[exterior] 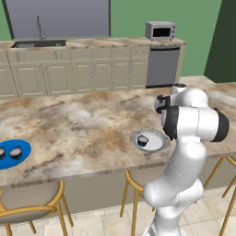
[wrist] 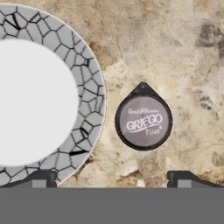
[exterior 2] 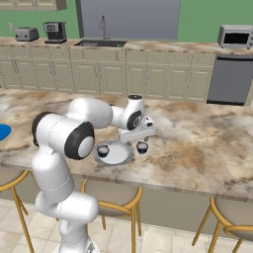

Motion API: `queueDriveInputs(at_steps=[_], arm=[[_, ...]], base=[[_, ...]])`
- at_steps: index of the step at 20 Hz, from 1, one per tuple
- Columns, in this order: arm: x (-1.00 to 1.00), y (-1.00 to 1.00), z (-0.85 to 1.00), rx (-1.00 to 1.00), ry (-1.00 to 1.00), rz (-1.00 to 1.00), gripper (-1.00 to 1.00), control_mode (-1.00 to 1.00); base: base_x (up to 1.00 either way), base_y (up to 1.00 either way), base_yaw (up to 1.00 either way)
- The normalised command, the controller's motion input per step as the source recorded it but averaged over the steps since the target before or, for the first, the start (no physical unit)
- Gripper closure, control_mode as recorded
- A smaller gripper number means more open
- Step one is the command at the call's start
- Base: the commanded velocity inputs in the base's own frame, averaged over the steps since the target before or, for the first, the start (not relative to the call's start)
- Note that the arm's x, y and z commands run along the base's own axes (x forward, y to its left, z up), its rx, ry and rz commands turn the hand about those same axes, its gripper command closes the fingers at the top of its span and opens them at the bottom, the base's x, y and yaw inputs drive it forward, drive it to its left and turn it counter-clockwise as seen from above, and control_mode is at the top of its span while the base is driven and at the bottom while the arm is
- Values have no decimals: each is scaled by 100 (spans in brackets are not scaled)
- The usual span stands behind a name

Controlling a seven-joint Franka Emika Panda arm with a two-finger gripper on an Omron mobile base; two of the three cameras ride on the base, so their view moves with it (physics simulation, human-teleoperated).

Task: Place two yogurt containers on each plate.

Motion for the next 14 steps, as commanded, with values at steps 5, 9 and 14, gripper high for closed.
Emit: queueDriveInputs(at_steps=[5,9,14], arm=[[20,-10,-12,0,0,4,-100,-100],[14,-3,-15,0,2,5,-100,-100],[16,-6,-14,0,2,5,-100,-100]], base=[[0,0,0],[0,0,0],[0,0,0]])
